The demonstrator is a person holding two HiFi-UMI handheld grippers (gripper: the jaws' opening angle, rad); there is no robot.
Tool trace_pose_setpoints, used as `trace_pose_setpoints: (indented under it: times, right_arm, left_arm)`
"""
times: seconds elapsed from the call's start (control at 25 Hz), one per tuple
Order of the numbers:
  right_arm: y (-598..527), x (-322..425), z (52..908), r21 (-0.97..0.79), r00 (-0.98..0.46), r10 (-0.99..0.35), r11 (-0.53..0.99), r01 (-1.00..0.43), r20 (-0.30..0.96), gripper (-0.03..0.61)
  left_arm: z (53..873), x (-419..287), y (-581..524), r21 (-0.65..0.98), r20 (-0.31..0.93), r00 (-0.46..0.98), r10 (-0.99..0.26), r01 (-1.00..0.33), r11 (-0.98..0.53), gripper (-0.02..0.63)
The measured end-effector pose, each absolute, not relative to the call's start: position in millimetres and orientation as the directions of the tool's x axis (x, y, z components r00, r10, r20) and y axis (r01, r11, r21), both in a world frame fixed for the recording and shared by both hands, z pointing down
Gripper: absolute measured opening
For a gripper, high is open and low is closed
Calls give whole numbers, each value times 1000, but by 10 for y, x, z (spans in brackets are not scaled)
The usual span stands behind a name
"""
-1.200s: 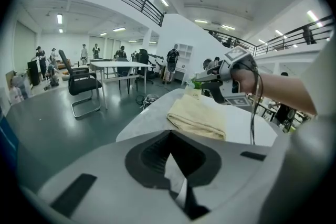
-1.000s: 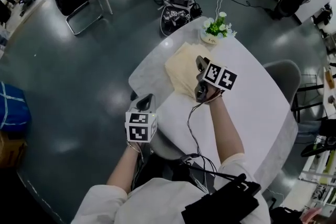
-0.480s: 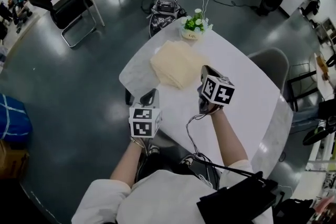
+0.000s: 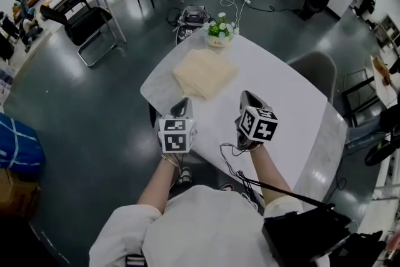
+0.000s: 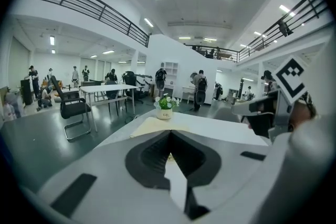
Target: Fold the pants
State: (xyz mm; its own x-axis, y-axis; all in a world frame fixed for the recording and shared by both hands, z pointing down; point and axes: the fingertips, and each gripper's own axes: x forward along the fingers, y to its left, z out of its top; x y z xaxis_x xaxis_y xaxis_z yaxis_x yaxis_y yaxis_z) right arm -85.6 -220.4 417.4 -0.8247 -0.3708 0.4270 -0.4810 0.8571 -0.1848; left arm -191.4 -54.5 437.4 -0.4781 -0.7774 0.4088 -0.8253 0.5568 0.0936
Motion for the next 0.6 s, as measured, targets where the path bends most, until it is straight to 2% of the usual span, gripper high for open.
trace_pose_setpoints:
  times: [0.6]
  right_arm:
    - [-2145,-684,4157,-193,-840,-347,869,-455,416,-8]
  left_arm:
    - [4275,-1747,-690,76,401,-484,-778,-829,555,2]
